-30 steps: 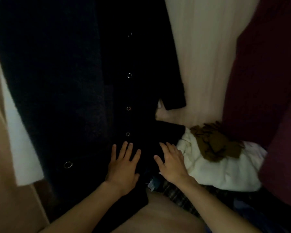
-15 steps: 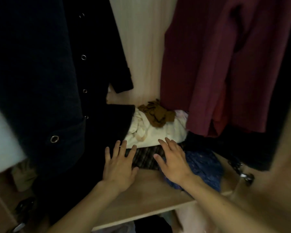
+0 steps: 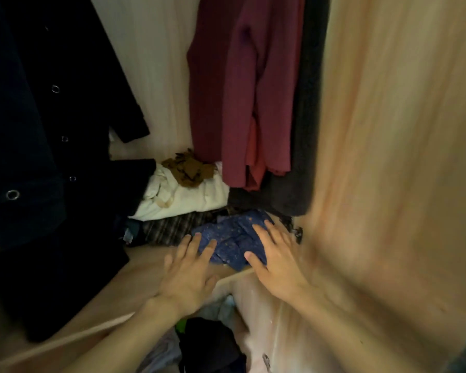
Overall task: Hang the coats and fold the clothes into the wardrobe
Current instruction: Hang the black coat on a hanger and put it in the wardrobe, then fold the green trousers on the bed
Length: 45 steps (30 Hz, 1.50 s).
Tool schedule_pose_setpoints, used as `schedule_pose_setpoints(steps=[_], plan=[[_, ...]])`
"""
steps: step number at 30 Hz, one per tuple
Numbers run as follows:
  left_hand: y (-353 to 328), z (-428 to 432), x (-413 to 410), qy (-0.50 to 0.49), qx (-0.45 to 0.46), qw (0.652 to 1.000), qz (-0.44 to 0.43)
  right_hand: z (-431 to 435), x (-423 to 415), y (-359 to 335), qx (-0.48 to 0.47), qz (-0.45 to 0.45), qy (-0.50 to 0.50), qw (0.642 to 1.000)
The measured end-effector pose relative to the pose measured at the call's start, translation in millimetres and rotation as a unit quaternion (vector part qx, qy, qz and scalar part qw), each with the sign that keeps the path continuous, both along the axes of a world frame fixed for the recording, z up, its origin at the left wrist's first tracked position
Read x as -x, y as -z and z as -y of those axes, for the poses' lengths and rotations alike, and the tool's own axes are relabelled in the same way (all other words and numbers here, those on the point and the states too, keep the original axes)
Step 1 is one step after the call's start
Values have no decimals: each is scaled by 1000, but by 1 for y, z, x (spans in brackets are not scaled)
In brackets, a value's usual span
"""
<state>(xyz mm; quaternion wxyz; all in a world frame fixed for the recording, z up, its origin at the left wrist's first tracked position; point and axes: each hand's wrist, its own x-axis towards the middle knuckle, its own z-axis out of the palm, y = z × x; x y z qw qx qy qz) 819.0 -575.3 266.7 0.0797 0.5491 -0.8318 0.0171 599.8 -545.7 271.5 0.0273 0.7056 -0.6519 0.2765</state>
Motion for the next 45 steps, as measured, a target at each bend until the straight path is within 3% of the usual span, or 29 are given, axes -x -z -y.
schedule_pose_setpoints(steps=[9,18,24,29,37,45], plan=[[23,-105,64,84,-30,996,14,-127,49,43,-22,7,62,998],[32,-136,112,239,-95,963,-78,-229,77,46,-96,-5,208,973],[72,-168,146,336,-116,932,-72,-331,68,52,-165,-24,351,921],[84,-241,189,438,-169,881,-58,-429,62,58,-194,-17,454,869],[89,-355,221,544,-172,821,-18,-557,41,73,-104,87,581,803],[100,-433,255,559,-146,816,24,-664,61,110,-57,149,623,765]])
